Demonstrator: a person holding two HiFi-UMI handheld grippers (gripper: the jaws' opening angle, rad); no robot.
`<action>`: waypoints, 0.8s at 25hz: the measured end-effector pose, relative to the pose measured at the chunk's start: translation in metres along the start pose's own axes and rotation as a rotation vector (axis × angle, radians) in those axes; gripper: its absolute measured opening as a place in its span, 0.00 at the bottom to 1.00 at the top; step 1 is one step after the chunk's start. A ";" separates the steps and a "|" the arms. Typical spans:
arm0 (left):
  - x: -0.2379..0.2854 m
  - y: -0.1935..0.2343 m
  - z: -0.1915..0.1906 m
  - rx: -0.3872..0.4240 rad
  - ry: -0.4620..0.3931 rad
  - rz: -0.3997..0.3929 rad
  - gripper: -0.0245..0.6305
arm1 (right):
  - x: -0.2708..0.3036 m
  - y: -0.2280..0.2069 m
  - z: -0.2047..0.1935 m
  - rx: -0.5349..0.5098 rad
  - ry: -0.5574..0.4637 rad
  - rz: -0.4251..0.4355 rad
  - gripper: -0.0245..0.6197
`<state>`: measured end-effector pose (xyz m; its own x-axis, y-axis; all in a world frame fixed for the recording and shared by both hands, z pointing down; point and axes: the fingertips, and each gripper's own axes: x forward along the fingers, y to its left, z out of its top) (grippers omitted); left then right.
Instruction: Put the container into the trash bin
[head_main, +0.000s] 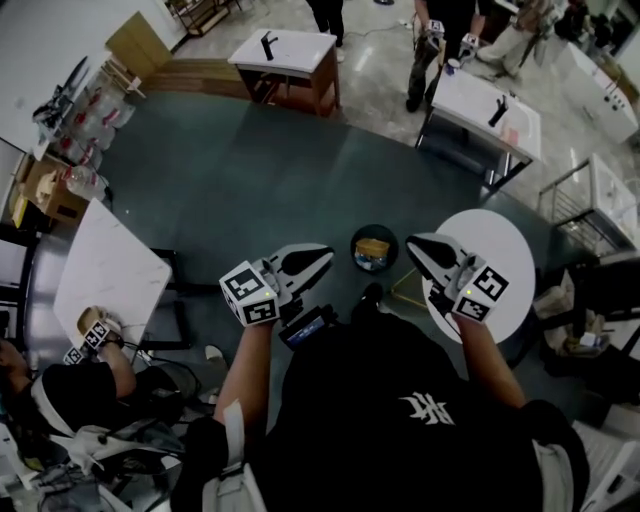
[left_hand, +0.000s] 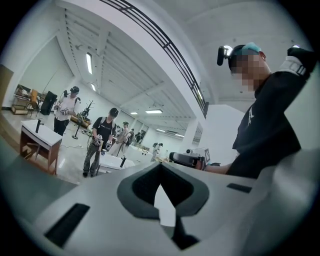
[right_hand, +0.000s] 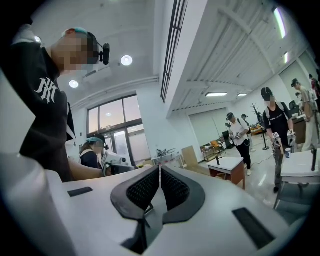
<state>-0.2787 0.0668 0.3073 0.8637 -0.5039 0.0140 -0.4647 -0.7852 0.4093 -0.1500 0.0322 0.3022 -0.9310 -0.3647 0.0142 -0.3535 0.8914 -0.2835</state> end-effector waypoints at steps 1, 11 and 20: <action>-0.008 -0.010 -0.006 -0.001 -0.001 -0.002 0.04 | -0.003 0.014 -0.005 0.008 0.000 -0.002 0.10; -0.038 -0.074 -0.058 -0.053 -0.024 -0.036 0.04 | -0.046 0.092 -0.048 0.058 0.042 -0.049 0.10; 0.004 -0.162 -0.086 -0.021 0.006 -0.048 0.04 | -0.129 0.125 -0.052 0.023 0.074 -0.002 0.10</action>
<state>-0.1832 0.2229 0.3199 0.8860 -0.4637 -0.0004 -0.4187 -0.8003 0.4291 -0.0792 0.2045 0.3145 -0.9348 -0.3449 0.0850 -0.3539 0.8840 -0.3054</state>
